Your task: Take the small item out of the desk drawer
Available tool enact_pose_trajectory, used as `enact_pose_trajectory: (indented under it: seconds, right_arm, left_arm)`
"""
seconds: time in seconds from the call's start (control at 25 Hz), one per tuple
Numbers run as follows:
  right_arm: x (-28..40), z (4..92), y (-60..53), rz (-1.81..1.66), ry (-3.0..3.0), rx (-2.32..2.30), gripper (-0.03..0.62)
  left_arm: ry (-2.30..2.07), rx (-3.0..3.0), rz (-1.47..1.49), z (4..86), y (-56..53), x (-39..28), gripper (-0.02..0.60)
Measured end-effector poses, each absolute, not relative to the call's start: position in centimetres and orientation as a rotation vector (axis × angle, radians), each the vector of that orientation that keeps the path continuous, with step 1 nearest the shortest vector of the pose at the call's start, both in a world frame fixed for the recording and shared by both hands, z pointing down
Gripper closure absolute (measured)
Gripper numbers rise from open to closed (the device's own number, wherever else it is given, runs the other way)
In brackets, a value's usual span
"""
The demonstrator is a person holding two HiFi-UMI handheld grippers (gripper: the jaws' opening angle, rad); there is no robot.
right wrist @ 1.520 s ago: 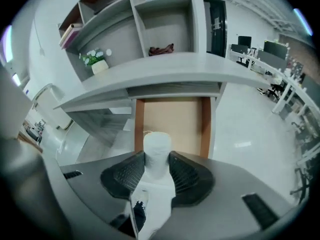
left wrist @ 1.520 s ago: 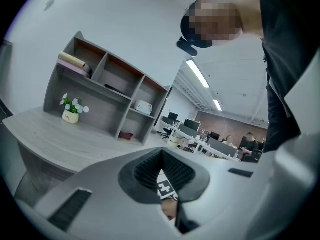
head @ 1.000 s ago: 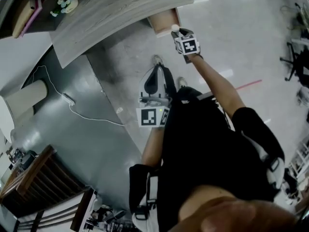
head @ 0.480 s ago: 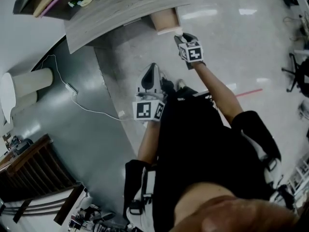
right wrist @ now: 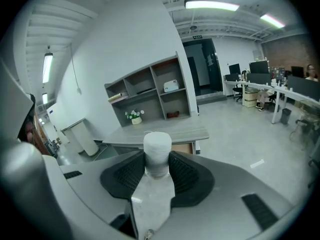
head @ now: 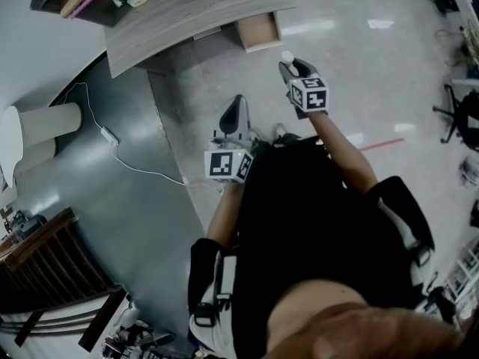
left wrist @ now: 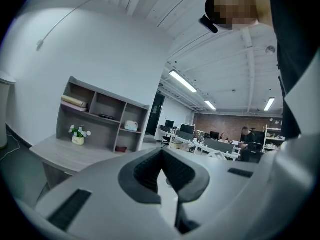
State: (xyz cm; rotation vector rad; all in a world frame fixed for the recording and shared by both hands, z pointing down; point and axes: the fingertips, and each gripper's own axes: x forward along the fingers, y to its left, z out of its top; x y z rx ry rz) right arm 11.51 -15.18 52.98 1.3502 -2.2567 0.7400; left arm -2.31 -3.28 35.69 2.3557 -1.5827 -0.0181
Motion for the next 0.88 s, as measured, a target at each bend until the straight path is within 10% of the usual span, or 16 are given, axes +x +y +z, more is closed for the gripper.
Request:
enact_pose_trajectory:
  seconds: [0.88]
  right_arm:
    - [8.1,44.5,-4.9,0.599,-2.408,1.348,0.445]
  left_arm:
    - [-1.539,2.34,-0.059,37.1,-1.8,-5.8,0.583]
